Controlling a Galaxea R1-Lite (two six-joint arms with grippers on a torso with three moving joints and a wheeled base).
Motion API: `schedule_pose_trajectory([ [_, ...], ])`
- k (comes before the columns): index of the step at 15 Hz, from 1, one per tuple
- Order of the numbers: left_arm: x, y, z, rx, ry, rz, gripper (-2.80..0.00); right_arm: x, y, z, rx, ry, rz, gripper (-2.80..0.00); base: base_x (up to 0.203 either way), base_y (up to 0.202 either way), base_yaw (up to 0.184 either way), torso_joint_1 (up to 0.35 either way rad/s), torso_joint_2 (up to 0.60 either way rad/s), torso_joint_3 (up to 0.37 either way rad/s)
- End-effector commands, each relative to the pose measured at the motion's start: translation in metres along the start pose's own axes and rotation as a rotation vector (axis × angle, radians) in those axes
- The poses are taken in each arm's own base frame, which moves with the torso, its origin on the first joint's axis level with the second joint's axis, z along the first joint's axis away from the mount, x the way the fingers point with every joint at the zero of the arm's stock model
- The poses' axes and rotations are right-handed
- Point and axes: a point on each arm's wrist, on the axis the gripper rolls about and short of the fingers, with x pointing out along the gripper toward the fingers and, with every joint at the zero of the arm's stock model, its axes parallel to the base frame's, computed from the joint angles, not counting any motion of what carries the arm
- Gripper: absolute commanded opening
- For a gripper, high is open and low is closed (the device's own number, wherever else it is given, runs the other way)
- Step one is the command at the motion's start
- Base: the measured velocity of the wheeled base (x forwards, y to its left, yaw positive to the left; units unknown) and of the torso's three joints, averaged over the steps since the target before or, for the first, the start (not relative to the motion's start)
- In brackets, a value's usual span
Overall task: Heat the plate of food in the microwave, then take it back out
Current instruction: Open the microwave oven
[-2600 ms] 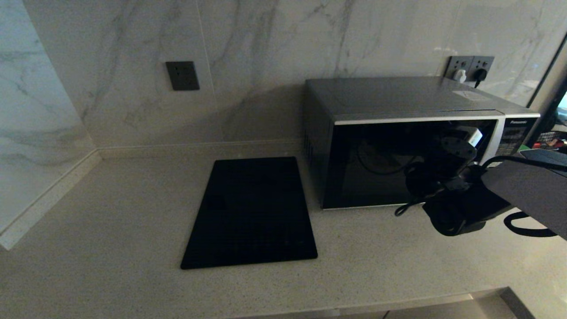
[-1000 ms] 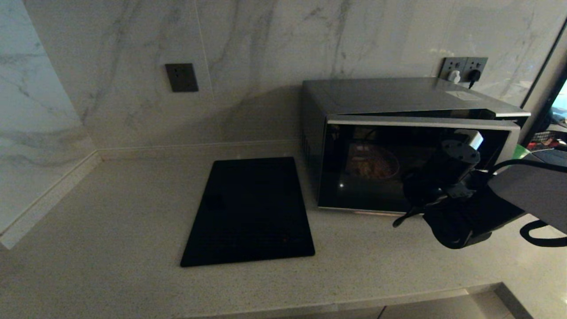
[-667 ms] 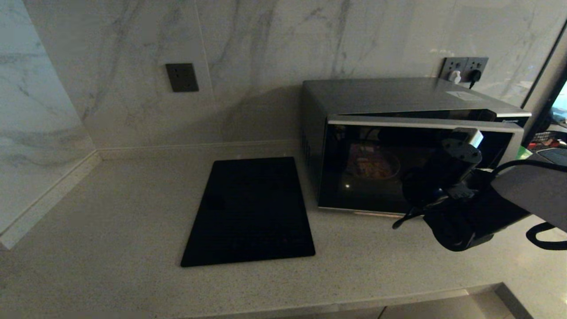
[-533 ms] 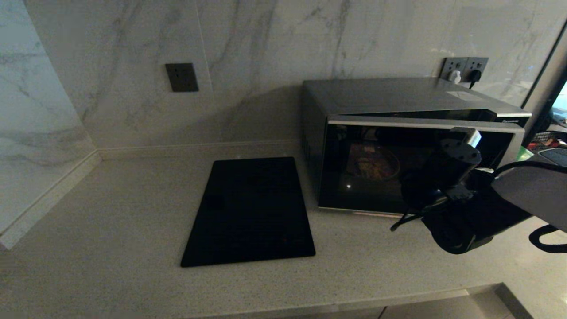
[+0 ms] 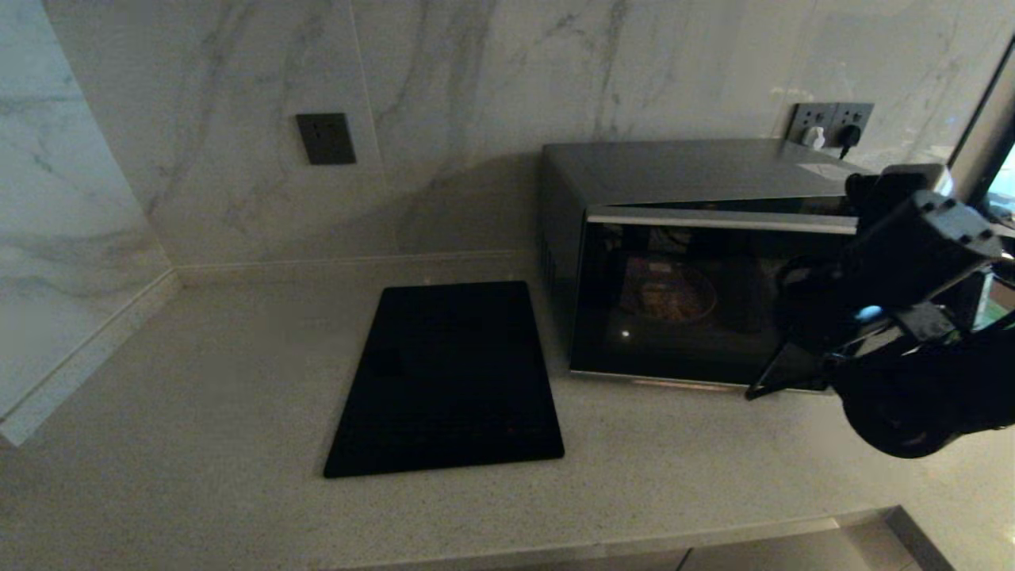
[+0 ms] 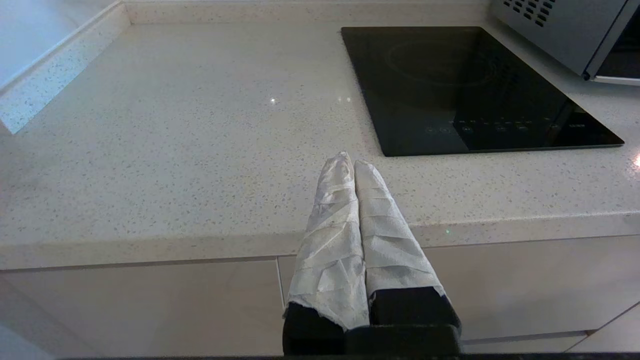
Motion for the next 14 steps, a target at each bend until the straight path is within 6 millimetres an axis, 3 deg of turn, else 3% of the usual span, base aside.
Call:
schedule_pose_trajectory([
  [1, 0.0, 0.0, 0.0, -0.001, 0.0, 0.002, -2.8, 0.001, -0.047, 0.036, -0.011, 0.002, -0.016, -2.8, 0.0, 0.0, 0.0, 0.0, 0.0, 0.0],
  [4, 0.0, 0.0, 0.0, -0.001, 0.0, 0.002, -2.8, 0.003, -0.06, 0.062, -0.108, 0.001, -0.025, -2.8, 0.0, 0.0, 0.0, 0.0, 0.0, 0.0],
  [9, 0.0, 0.0, 0.0, -0.001, 0.0, 0.002, -2.8, 0.013, -0.064, 0.119, -0.155, 0.005, -0.062, -2.8, 0.0, 0.0, 0.0, 0.0, 0.0, 0.0],
  [11, 0.0, 0.0, 0.0, -0.001, -0.001, 0.0, -2.8, 0.01, -0.064, 0.141, -0.13, 0.001, -0.055, -2.8, 0.0, 0.0, 0.0, 0.0, 0.0, 0.0],
  [14, 0.0, 0.0, 0.0, -0.001, 0.0, 0.002, -2.8, 0.007, -0.072, 0.169, -0.243, -0.001, -0.047, -2.8, 0.0, 0.0, 0.0, 0.0, 0.0, 0.0],
])
